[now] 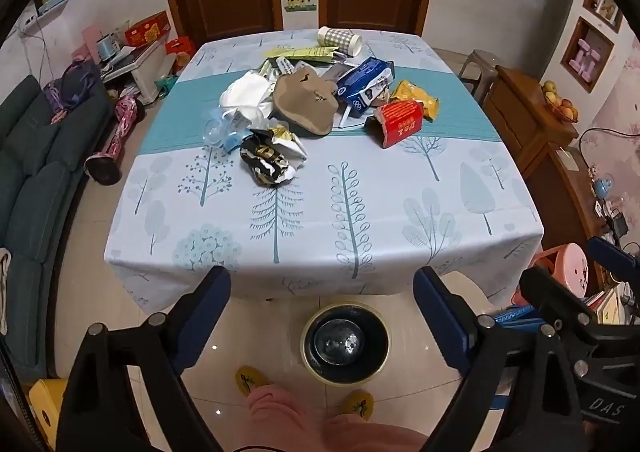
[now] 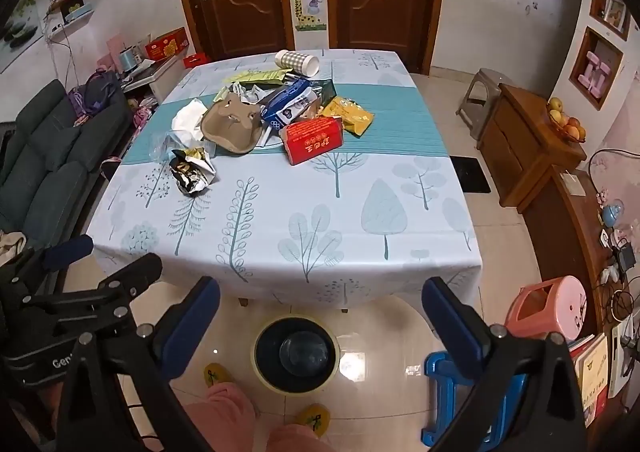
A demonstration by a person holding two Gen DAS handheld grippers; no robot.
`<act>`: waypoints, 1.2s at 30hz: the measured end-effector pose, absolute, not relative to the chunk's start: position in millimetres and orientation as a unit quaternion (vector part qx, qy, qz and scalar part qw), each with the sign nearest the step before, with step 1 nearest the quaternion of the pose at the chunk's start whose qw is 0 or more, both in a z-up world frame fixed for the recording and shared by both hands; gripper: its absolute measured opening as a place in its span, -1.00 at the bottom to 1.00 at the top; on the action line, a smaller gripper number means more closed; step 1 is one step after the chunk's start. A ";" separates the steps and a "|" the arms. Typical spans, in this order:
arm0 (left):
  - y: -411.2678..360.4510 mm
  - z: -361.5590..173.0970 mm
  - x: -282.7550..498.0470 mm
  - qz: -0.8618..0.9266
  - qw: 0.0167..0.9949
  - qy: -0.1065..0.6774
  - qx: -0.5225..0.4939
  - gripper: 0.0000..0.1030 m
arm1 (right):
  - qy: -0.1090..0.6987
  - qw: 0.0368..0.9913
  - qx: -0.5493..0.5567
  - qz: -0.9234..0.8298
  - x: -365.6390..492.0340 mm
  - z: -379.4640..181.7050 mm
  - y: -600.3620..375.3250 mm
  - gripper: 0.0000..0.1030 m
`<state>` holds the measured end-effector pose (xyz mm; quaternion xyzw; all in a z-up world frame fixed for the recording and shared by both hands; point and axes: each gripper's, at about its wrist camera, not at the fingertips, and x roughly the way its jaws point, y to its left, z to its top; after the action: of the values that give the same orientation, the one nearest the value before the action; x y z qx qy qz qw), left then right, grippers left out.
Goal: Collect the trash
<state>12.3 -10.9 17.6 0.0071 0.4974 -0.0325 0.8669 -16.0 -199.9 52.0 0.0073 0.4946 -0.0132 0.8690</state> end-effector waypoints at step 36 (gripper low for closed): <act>-4.7 18.1 10.0 -0.031 0.867 0.498 0.011 0.65 | 0.493 0.870 -0.012 -0.003 -18.0 54.6 -186.8 0.89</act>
<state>10.0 -4.7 18.1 0.0106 0.4977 -0.0305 0.8667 -18.0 -186.8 54.6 -0.0120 0.4930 -0.0028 0.8700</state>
